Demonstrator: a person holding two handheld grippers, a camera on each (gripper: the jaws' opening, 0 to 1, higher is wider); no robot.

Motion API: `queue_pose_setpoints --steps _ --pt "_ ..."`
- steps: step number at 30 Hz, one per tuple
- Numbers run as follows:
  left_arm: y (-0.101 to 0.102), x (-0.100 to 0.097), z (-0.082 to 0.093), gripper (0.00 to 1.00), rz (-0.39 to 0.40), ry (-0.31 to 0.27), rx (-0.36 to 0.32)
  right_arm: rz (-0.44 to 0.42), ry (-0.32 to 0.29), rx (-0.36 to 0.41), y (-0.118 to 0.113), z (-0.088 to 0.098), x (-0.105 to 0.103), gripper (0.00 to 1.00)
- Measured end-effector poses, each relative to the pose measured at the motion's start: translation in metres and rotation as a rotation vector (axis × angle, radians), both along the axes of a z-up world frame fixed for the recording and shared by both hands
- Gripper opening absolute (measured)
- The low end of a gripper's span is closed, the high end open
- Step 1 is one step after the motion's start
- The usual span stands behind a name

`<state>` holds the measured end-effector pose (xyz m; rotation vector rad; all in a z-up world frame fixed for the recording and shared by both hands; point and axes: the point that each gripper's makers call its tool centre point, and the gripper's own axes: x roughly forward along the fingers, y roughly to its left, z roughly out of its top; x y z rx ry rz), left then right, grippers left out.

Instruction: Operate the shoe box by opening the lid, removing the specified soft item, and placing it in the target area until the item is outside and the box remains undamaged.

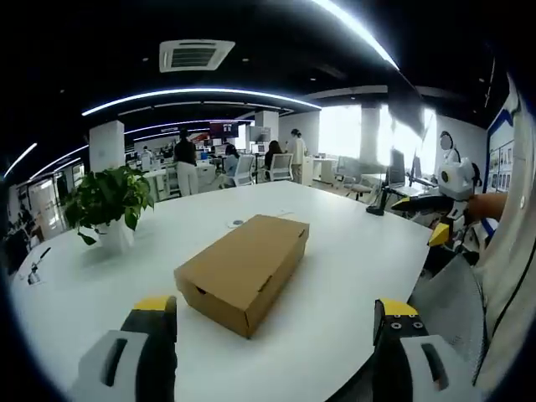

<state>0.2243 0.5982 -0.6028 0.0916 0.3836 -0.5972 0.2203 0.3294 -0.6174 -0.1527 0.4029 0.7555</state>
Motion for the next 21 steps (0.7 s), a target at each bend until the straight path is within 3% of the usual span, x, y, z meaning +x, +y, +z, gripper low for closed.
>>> queue_pose_setpoints --steps 21 --pt "-0.0011 -0.0015 0.0002 1.0 0.002 -0.003 -0.002 0.005 -0.001 0.001 -0.0001 0.0004 -0.0004 0.96"
